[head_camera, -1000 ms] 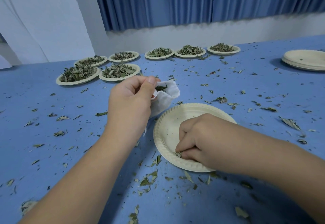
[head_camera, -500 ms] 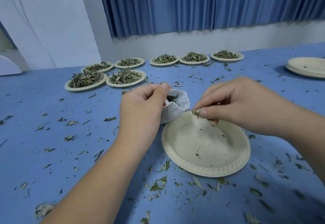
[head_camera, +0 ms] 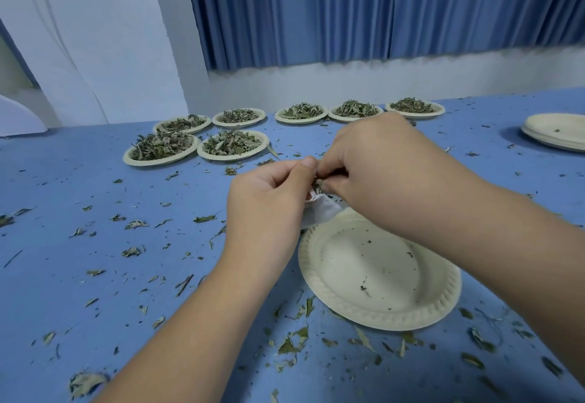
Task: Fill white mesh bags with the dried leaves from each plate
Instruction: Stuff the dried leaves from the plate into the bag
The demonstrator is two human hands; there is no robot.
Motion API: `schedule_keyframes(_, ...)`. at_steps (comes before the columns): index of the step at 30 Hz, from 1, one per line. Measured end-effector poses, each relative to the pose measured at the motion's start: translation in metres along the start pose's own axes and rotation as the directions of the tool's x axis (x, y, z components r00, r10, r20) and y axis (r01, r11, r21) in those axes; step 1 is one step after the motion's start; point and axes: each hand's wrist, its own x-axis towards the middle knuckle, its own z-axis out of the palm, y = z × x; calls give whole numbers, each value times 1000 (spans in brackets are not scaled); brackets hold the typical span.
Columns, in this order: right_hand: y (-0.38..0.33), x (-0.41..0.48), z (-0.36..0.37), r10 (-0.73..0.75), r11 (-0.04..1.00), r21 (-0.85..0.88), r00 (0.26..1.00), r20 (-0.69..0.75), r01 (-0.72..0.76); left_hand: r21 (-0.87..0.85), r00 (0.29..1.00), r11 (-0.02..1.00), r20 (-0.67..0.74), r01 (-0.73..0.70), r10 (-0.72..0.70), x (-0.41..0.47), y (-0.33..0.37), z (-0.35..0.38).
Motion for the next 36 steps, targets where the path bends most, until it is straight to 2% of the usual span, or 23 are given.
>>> schedule_keyframes(2,-2,0,1,18,1000,10,1000,-4,-18,1,1000,1000,-11,4,-4,1,0,-1)
schedule_keyframes(6,-3,0,6,79,985,160,993,-89,-64,-61,999,997,-9,51,-51,1,1,1)
schedule_keyframes(10,-2,-1,11,51,986,162,997,-65,-40,-63,998,996,2,56,-56,1,0,1)
schedule_keyframes(15,2,-3,6,64,949,307,998,17,-66,-46,999,998,-7,51,-52,2,1,-1)
schedule_keyframes(17,3,-1,8,91,933,351,996,-8,-83,-29,999,999,-11,30,-30,3,1,0)
schedule_keyframes(23,3,4,21,121,966,246,980,-159,-79,-56,998,997,-18,51,-52,3,-1,-1)
schedule_keyframes(25,6,6,20,73,971,236,990,-125,-42,-86,998,995,-26,56,-59,4,-1,-1)
schedule_keyframes(27,10,7,17,7,952,305,998,-61,12,-128,997,990,-49,56,-63,5,-1,-2)
schedule_keyframes(29,17,7,13,34,886,464,995,-90,12,-142,995,988,-79,53,-64,6,0,-3)
schedule_keyframes(31,27,9,13,172,827,556,979,-111,-83,-158,992,986,-103,58,-74,7,0,-4)
schedule_keyframes(32,31,10,14,246,785,594,969,-34,-179,-170,991,984,-106,61,-80,7,0,-4)
schedule_keyframes(33,32,12,15,299,698,649,947,117,-301,-176,991,982,-103,61,-80,7,0,-4)
schedule_keyframes(35,31,14,17,245,422,751,862,444,-507,-180,995,982,-74,51,-65,5,2,-2)
schedule_keyframes(36,28,16,18,197,296,783,837,510,-547,-188,997,981,-58,45,-57,4,2,-1)
